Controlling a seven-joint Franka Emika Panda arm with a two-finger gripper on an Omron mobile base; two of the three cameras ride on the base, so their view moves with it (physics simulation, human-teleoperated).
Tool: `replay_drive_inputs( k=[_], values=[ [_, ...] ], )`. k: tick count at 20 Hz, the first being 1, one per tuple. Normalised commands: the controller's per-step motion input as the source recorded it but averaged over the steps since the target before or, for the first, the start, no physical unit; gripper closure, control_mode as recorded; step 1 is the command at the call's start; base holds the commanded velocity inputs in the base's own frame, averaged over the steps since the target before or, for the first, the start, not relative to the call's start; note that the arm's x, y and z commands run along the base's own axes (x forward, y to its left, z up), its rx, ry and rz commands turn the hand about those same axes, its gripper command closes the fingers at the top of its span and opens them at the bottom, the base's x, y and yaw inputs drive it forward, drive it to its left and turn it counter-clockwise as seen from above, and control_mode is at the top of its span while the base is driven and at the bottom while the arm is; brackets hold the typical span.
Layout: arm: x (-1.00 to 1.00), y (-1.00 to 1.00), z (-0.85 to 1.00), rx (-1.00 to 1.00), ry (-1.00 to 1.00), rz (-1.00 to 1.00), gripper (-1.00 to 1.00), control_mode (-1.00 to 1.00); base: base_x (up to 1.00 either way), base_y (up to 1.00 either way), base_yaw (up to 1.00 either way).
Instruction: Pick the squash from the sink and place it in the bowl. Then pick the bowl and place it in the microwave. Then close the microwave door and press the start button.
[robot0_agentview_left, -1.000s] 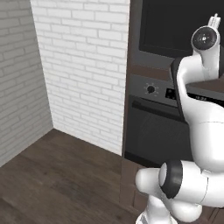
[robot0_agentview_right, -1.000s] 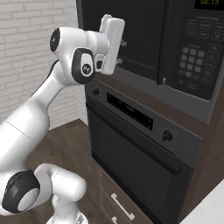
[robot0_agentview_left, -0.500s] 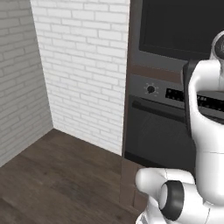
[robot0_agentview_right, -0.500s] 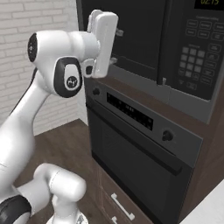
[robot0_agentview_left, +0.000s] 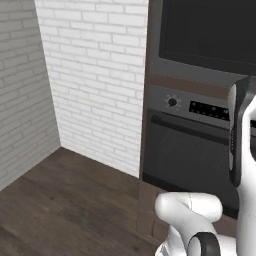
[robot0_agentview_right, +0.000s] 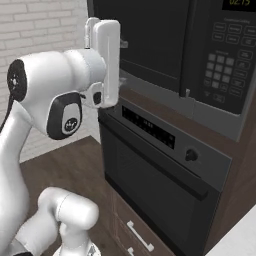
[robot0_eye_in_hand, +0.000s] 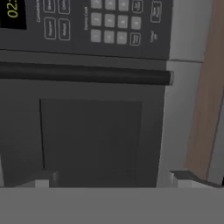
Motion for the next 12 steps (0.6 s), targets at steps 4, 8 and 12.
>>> replay_drive_inputs(
  k=[4, 8, 12],
  values=[
    [-0.70, 0.00, 0.00, -0.55, 0.22, 0.46, -1.00, -1.00, 0.00, 0.00, 0.00],
    [-0.69, 0.03, -0.02, -0.71, 0.23, 0.39, -1.00, -1.00, 0.00, 0.00, 0.00],
    [-0.51, 0.24, -0.08, -0.81, 0.27, 0.19, -1.00, -1.00, 0.00, 0.00, 0.00]
  ],
)
